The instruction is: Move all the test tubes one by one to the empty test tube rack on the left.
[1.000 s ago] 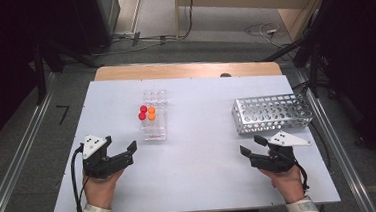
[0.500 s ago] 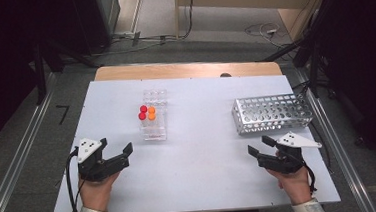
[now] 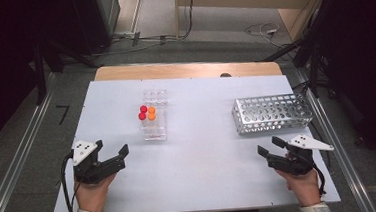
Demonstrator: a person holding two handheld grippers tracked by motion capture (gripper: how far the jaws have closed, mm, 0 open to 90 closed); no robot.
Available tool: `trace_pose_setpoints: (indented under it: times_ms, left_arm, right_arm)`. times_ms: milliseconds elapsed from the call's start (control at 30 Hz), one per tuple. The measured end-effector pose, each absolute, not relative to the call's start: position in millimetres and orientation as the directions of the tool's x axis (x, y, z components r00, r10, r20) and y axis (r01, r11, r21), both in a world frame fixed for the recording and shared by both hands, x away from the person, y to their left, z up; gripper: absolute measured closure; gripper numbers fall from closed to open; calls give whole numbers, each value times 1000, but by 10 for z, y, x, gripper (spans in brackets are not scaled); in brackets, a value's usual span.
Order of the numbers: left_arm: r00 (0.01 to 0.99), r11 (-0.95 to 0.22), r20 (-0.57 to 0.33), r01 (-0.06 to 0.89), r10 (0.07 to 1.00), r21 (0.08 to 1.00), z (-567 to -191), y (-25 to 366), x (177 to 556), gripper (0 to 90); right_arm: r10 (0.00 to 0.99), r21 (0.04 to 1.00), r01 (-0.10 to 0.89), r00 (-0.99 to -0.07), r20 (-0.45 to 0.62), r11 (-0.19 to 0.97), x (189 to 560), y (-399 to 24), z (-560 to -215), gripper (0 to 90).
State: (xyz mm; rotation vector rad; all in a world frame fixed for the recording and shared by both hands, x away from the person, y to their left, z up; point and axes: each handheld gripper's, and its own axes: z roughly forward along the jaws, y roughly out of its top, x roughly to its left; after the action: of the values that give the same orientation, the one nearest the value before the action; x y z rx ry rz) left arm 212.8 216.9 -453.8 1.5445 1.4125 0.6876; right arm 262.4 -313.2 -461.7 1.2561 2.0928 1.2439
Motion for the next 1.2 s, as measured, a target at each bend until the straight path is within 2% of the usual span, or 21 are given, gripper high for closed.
trace_pose_setpoints:
  times_ms: [1200]
  left_arm:
    - [121, 74, -148, 477, 982, 876, -4600, 2424, 2020, 129]
  right_arm:
    - [898, 834, 531, -426, 110, 150, 2553, -3587, -4693, 287]
